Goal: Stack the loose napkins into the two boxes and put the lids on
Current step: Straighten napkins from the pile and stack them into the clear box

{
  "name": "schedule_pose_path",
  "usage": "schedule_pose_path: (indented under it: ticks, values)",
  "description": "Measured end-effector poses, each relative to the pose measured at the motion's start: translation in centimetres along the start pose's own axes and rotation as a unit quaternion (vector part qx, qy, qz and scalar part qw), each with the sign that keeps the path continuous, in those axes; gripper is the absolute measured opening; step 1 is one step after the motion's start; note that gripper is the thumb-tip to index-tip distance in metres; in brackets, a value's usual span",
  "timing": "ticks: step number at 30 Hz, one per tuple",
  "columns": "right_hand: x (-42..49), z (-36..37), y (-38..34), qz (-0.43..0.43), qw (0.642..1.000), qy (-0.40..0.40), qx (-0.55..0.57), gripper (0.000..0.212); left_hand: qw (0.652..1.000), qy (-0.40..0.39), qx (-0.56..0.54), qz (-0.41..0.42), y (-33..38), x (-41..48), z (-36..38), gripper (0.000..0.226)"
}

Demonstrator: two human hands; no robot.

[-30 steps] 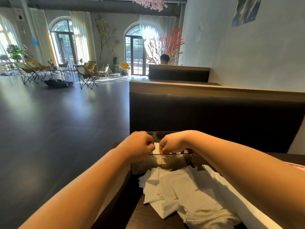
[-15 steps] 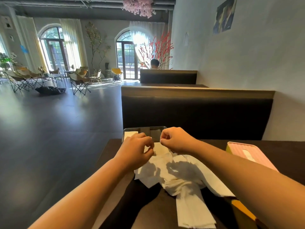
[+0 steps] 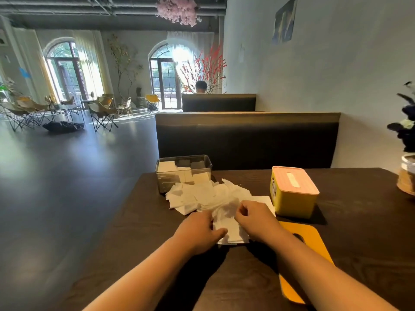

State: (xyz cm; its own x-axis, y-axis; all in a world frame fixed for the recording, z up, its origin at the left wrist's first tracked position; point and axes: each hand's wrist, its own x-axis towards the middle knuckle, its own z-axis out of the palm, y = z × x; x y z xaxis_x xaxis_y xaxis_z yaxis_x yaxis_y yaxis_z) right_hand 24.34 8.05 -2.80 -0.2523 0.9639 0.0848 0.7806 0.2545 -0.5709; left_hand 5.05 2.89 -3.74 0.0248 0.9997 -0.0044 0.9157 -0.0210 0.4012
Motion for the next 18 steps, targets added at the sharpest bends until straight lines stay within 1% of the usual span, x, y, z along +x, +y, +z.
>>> schedule_pose_path:
  ticks: [2, 4, 8, 10, 12, 15, 17, 18]
  values:
    - [-0.9, 0.8, 0.8, 0.018, 1.0, -0.008, -0.006, 0.007, 0.998, 0.011, -0.045, -0.04, 0.9, 0.1, 1.1, 0.055]
    - [-1.4, 1.3, 1.0, 0.011, 1.0, -0.014, 0.009, 0.007, 0.995, 0.024, -0.08, -0.063, 1.9, 0.4, 1.6, 0.058]
    - [-1.6, 1.9, 1.2, -0.001, 0.999, -0.012, 0.035, 0.008, 0.978, 0.048, -0.171, -0.112, 3.2, 0.8, 2.2, 0.051]
    - [-1.7, 2.1, 1.6, -0.006, 0.998, -0.012, 0.054, 0.008, 0.97, 0.053, -0.192, -0.143, 3.3, 0.9, 2.3, 0.055]
    - [-1.9, 2.1, 1.8, -0.015, 0.998, -0.019, 0.065, 0.008, 0.966, 0.06, -0.187, -0.167, 3.1, 1.3, 2.7, 0.056]
    - [-1.8, 2.1, 1.8, -0.017, 0.997, -0.033, 0.062, 0.01, 0.969, 0.068, -0.179, -0.154, 3.4, 1.5, 2.8, 0.044]
    - [-1.6, 2.2, 1.8, -0.016, 0.998, -0.026, 0.059, 0.014, 0.967, 0.087, -0.201, -0.126, 3.5, 1.3, 2.9, 0.038]
    - [-1.6, 2.2, 1.7, -0.013, 0.998, -0.016, 0.063, 0.018, 0.964, 0.096, -0.22, -0.112, 3.4, 1.2, 2.9, 0.039]
